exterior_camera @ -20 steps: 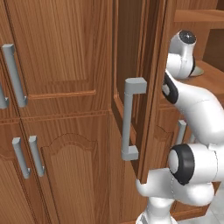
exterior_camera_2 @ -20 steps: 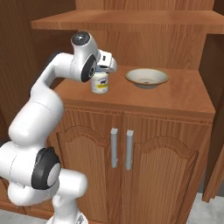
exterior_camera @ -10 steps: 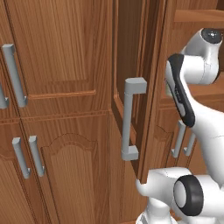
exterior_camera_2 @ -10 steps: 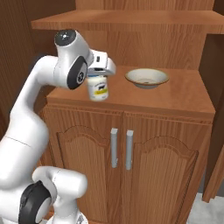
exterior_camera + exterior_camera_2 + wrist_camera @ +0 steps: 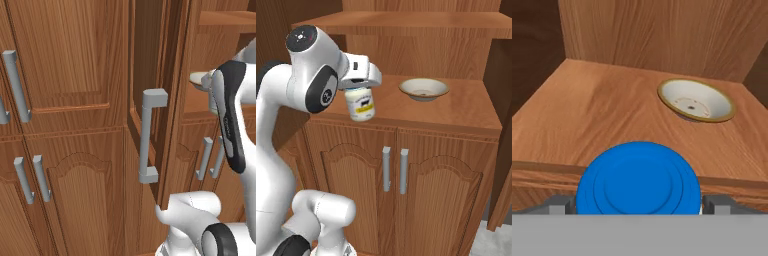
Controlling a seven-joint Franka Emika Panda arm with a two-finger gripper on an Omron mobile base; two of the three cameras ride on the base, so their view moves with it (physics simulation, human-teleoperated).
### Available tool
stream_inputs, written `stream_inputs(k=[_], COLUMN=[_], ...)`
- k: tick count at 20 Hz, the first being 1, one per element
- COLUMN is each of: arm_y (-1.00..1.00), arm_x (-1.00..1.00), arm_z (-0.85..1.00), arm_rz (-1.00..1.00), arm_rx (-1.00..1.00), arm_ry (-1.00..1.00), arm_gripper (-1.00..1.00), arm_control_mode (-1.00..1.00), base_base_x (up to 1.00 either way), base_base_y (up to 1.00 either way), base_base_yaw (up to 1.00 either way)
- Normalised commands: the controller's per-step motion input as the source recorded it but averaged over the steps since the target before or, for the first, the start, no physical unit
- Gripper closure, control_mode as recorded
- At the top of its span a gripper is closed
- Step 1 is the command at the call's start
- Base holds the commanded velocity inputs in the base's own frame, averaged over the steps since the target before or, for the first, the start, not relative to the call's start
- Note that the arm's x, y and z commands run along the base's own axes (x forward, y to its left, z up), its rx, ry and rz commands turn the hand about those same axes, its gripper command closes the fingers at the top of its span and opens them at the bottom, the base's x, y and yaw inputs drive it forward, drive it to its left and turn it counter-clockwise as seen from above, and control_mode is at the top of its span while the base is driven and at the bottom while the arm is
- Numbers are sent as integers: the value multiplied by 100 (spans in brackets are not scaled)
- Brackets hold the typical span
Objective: Open the cabinet. Place the bowl and condiment on the counter. Then place the lime and garlic on the cutting board.
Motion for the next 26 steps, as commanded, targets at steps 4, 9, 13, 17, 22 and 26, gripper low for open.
stream_inputs(k=[4, 9, 13, 17, 22, 26], arm_y=[-1, 0, 0, 1, 7, 0], arm_x=[-80, -67, -61, -68, -48, -6], arm_z=[52, 40, 17, 0, 0, 0], arm_rz=[0, 0, 0, 0, -3, -3], arm_rx=[0, 0, 0, 0, 0, 0], arm_ry=[-12, -1, -3, -11, -13, 0], arm_gripper=[100, 100, 100, 100, 100, 100], arm_control_mode=[-100, -100, -100, -100, -100, -100], base_base_x=[0, 0, 0, 0, 0, 0], base_base_y=[0, 0, 0, 0, 0, 0], base_base_yaw=[0, 0, 0, 0, 0, 0])
